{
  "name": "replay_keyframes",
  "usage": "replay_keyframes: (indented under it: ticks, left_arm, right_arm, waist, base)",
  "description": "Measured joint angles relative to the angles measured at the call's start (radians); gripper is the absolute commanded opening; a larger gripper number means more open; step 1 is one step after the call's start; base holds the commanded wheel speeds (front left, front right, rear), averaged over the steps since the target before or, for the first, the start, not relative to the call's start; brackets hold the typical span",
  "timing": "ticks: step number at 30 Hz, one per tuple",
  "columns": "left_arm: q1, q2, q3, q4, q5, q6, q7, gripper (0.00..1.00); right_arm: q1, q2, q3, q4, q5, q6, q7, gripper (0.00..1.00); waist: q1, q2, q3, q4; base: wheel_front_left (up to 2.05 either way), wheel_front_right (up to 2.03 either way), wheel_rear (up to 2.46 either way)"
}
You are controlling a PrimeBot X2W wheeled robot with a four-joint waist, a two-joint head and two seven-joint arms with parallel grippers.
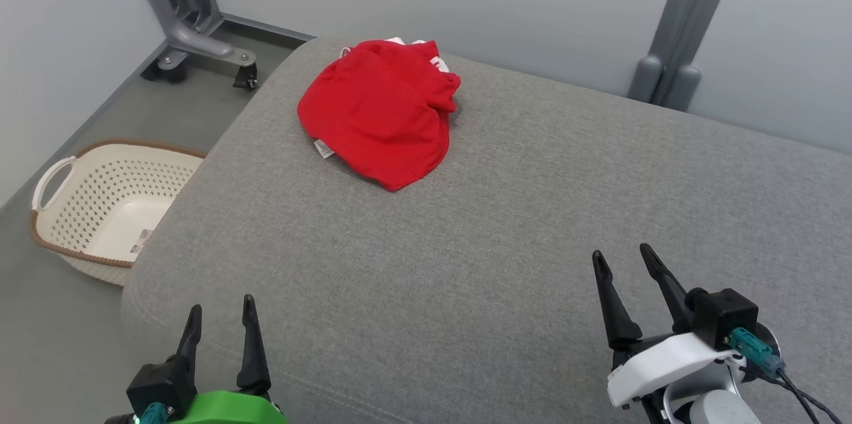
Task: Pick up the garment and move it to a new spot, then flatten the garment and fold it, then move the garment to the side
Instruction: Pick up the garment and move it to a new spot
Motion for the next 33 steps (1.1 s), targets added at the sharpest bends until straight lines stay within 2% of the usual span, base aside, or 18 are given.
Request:
replay_keyframes:
  ticks: [6,11,15,18,23,29,31,33]
  left_arm:
    - [0.01,0.002,-0.001,-0.008,-0.003,0.008,0.0,1.0]
    - [0.014,0.006,-0.002,-0.018,-0.007,0.009,0.001,1.0]
    - [-0.014,0.039,0.021,-0.037,-0.008,0.016,0.002,1.0]
    - [-0.087,0.1,0.044,-0.067,0.007,0.015,0.016,1.0]
    - [-0.263,0.204,0.062,-0.153,0.032,-0.012,0.074,1.0]
    - [-0.528,0.317,0.056,-0.184,0.016,-0.108,0.227,1.0]
    - [-0.632,0.347,0.063,-0.144,0.002,-0.123,0.28,1.0]
    - [-0.721,0.354,0.069,-0.089,-0.035,-0.138,0.329,1.0]
  right_arm:
    - [0.0,0.0,0.011,0.0,0.0,0.0,-0.005,1.0]
    - [-0.001,0.0,0.011,-0.004,-0.003,0.0,-0.004,1.0]
    - [-0.012,0.001,0.008,-0.021,-0.019,0.0,0.008,1.0]
    - [-0.027,0.001,0.001,-0.04,-0.038,0.0,0.021,1.0]
    - [-0.062,0.001,-0.026,-0.091,-0.088,0.0,0.048,1.0]
    - [-0.103,0.001,-0.045,-0.192,-0.136,0.0,0.094,1.0]
    - [-0.116,0.001,-0.058,-0.241,-0.153,0.0,0.111,1.0]
    - [-0.121,0.001,-0.064,-0.285,-0.173,0.0,0.128,1.0]
  waist:
    - [0.0,0.0,-0.006,0.031]
    - [0.0,0.0,0.006,0.015]
    - [0.0,0.0,0.032,-0.003]
    - [0.0,0.0,0.063,-0.024]
    - [0.0,0.0,0.125,-0.062]
    - [0.0,0.0,0.216,-0.12]
    - [0.0,0.0,0.252,-0.142]
    - [0.0,0.0,0.287,-0.161]
  base:
    - [0.0,0.0,0.0]
    - [0.0,0.0,0.0]
    - [0.0,0.0,0.0]
    - [0.0,0.0,0.0]
    - [0.0,0.0,0.0]
    - [0.0,0.0,0.0]
    - [0.0,0.0,0.0]
    - [0.0,0.0,0.0]
